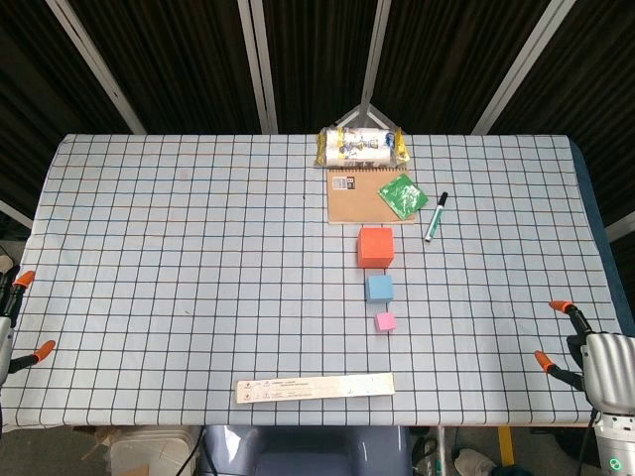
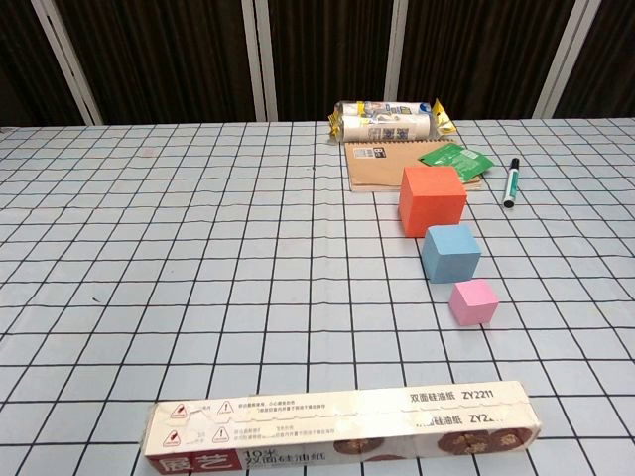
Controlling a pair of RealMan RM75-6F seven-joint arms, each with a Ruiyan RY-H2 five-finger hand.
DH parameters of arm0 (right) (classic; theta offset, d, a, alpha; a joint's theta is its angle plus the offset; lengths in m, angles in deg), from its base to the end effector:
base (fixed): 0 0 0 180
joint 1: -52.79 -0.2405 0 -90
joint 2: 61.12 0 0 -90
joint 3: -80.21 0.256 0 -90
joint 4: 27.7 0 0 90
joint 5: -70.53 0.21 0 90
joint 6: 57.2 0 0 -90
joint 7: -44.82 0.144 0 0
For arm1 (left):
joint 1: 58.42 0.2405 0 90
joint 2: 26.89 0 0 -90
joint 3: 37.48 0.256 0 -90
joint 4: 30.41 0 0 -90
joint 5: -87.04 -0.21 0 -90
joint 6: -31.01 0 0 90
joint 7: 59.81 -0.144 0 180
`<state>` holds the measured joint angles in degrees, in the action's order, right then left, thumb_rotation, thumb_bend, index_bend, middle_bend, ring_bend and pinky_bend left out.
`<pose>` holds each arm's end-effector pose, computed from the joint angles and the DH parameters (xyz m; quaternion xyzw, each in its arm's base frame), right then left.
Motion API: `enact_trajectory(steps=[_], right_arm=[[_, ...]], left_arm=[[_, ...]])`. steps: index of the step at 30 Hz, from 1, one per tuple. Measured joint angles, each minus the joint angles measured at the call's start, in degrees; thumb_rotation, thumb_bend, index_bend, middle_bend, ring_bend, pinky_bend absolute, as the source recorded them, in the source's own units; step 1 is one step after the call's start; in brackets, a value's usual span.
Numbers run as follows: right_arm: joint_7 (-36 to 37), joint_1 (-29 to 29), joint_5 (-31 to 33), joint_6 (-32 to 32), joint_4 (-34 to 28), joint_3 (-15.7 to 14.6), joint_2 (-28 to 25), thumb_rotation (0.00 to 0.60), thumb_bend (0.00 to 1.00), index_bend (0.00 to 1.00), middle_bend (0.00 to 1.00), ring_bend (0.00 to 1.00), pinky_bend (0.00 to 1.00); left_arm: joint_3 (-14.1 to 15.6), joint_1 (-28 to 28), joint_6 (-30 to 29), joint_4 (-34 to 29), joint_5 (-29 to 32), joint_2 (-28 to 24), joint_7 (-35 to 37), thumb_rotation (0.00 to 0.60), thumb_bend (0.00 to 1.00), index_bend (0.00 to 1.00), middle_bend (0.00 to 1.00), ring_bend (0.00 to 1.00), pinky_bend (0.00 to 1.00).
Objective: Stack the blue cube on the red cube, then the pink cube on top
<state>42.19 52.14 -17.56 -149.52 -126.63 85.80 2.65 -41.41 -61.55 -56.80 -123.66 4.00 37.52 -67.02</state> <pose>-0.2865 -0.1661 0.1736 0.5448 -0.3679 0.4431 0.6095 -0.3154 0.1748 0.1677 -0.5793 -0.3583 -0.3581 0.6386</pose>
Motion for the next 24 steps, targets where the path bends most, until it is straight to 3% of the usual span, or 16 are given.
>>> enact_trajectory(steps=[14,24], right_arm=[[1.38,-0.43,0.29,0.16,1.28,0.59,0.84,0.600,0.05,0.34,1.00,1.00,1.00],[3.21,-1.82,0.29,0.81,2.49,1.44,3.64,0.600,0.05,0.43,1.00,1.00,1.00]], left_arm=[[0.55,0.71,-1.42,-0.09,-1.57,-0.07,0.24,0.600,0.16,0.03,0.00,0.00,0.00],[0.23,0.38,-0.84,-0.48,-0.87,0.23,-0.66,0.600,0.16,0.03,0.00,0.00,0.00]])
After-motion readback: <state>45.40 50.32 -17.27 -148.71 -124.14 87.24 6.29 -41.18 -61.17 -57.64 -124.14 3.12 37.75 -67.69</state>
